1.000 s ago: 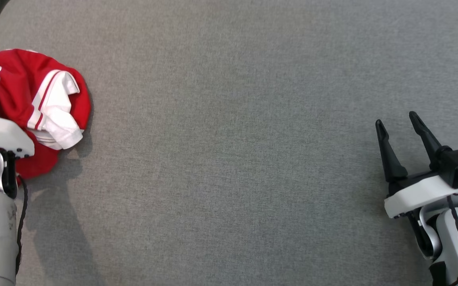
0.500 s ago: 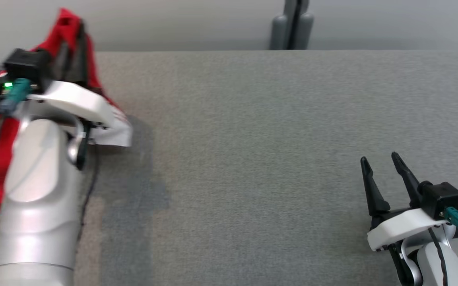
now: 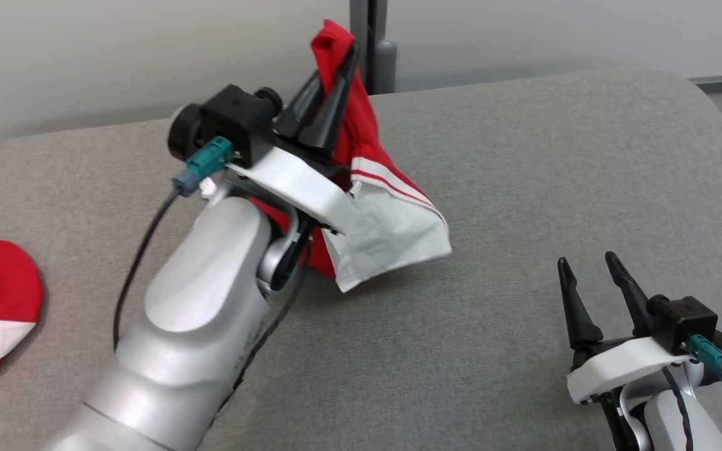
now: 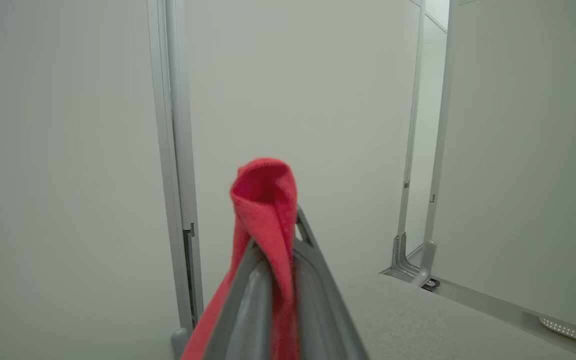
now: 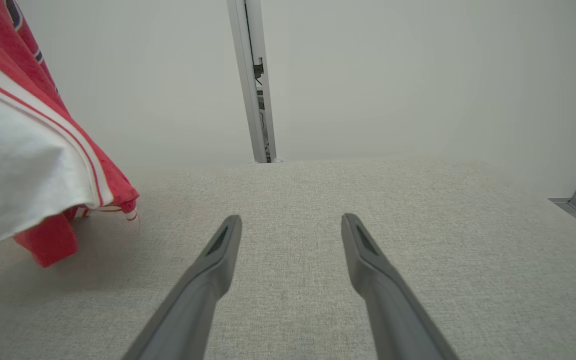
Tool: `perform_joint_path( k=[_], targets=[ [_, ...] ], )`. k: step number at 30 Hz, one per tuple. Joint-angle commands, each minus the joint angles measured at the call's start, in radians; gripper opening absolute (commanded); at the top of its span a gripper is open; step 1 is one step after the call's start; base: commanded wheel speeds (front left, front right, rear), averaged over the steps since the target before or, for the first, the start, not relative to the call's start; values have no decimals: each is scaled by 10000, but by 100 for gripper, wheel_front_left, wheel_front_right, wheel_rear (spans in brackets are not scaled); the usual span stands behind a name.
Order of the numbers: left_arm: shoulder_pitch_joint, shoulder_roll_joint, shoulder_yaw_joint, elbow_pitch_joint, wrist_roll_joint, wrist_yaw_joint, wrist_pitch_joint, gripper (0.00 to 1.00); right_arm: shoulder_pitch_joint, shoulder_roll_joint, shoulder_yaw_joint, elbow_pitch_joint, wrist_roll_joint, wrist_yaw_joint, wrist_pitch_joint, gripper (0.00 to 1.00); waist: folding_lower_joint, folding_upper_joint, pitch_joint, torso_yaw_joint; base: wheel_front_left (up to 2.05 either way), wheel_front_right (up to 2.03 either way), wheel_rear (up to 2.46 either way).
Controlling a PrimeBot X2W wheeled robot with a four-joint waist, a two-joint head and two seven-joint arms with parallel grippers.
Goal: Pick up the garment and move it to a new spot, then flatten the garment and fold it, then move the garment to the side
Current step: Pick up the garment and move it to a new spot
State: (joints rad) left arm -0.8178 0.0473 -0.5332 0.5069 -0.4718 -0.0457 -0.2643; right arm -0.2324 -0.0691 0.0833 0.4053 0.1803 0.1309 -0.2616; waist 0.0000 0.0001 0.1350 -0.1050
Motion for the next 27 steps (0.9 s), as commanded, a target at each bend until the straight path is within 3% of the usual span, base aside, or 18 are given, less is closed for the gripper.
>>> perform_joint_path(
  k=[1,4,5,7,10,13,19,27],
  targets=[
    [62,67,-270,-153,-245,273,-4,0,-67,3,29,5,41,-3,-51,100,0,-1,105,-216,0,0,0],
    [425,67,-971,-55,-536,689,-3,0,-91,43,-28,-9,72,-3,-51,100,0,-1,196,-358,0,0,0],
    [557,76,-1093,86,-576,798,-3,12,-115,53,-38,-4,70,-3,-51,100,0,-1,222,-397,0,0,0],
    [879,72,-1176,433,-551,971,-4,100,-149,72,-66,7,90,-1,-51,100,0,-1,261,-442,0,0,0],
    [1473,64,-827,860,-250,1153,-3,100,-141,94,-122,17,104,-1,-51,100,0,-1,254,-455,0,0,0],
    [2690,269,206,1007,336,1294,-3,100,-6,105,-188,61,122,-1,-51,100,0,-1,17,-448,0,0,0],
    [4935,531,2080,216,1226,1422,-4,100,372,132,-252,63,23,-1,-51,100,0,-1,-569,-234,0,0,0],
    [7428,440,4067,-1059,2439,1350,-3,100,908,143,-143,86,114,-1,-51,100,0,-1,-1255,196,0,0,0]
  ],
)
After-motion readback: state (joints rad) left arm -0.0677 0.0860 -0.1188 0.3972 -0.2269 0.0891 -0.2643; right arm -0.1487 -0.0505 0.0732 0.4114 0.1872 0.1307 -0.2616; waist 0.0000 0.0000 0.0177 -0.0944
